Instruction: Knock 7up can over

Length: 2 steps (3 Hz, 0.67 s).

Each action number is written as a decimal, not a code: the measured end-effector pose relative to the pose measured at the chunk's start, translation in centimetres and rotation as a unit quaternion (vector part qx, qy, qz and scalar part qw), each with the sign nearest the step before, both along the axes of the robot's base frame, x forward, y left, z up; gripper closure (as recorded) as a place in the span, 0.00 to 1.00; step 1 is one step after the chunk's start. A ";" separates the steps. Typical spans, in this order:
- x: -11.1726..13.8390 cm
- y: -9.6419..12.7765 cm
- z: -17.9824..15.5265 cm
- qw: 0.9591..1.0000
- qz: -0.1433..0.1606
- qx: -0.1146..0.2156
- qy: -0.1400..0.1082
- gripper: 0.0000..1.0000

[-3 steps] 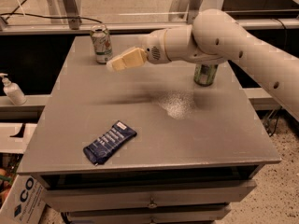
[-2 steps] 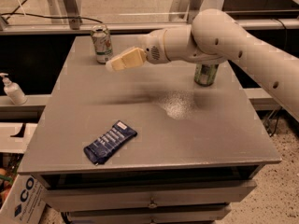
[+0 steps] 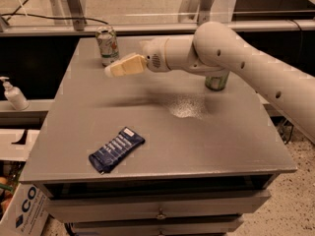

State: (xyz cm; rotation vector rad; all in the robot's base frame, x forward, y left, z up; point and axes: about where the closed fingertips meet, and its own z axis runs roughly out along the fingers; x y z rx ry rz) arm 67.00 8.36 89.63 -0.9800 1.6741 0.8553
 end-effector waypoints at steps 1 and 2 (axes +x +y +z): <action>2.1 1.9 -0.9 1.000 -0.015 0.014 -0.018 0.00; 4.6 3.1 -1.8 0.998 -0.041 0.023 -0.032 0.00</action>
Offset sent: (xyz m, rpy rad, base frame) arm 0.0798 0.0374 -0.0281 0.0698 -0.1030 -0.1675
